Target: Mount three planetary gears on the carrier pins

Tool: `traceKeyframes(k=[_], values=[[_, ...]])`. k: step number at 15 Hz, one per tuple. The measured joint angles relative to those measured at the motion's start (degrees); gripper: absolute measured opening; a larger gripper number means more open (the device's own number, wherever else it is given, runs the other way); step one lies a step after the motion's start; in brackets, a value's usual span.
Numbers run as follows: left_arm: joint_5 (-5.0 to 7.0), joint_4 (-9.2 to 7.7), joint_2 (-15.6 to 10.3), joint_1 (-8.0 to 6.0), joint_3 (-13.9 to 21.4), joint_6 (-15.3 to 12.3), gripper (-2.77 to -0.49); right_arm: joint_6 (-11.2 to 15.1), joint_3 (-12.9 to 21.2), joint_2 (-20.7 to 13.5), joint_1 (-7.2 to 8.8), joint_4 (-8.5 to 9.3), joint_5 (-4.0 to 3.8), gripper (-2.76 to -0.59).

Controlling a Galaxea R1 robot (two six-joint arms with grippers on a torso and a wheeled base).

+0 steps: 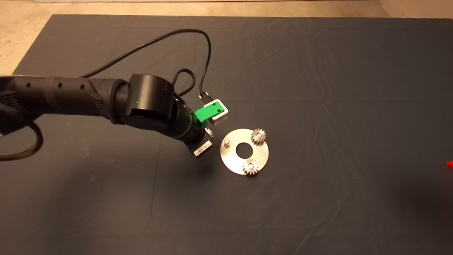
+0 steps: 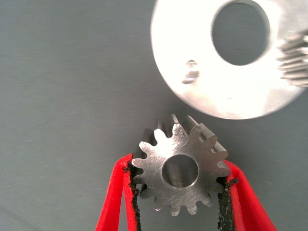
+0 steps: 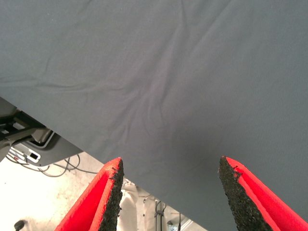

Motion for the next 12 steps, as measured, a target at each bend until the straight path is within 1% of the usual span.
traceKeyframes(k=[1, 2, 3, 4, 6, 8, 10, 12], values=[[0.54, -0.77, 1.1, 0.00, 0.0, 0.0, -2.62, 0.0, 0.0, 0.0, 0.00, 0.00, 0.02, -1.91], [0.70, -1.28, 1.9, 0.00, 0.0, 0.0, -2.62, 0.0, 0.0, 0.0, 0.00, 0.00, 0.04, -1.91], [0.65, -1.42, 2.6, 0.00, 0.0, 0.0, -2.62, 0.0, 0.0, 0.0, 0.00, 0.00, 0.06, -1.91], [0.59, -1.50, 2.8, 0.00, -0.1, 0.0, -2.63, 0.0, 0.0, 0.0, 0.00, 0.00, 0.06, -1.91], [0.71, -1.56, 3.1, -0.01, -1.5, 0.1, -2.63, 0.0, 0.0, -0.1, 0.00, 0.00, 0.00, -1.91], [1.07, -1.59, 3.6, 0.00, -2.6, 0.1, -2.64, 0.0, 0.0, -0.1, 0.00, 0.00, 0.06, -1.91], [1.02, -1.50, 4.5, -0.01, -3.8, 0.1, -2.64, 0.0, 0.0, -0.1, 0.00, 0.00, 0.04, -1.91], [0.89, -1.56, 5.1, -0.01, -4.1, 0.1, -2.64, 0.0, 0.0, -0.1, 0.00, 0.00, 0.00, -1.91]])
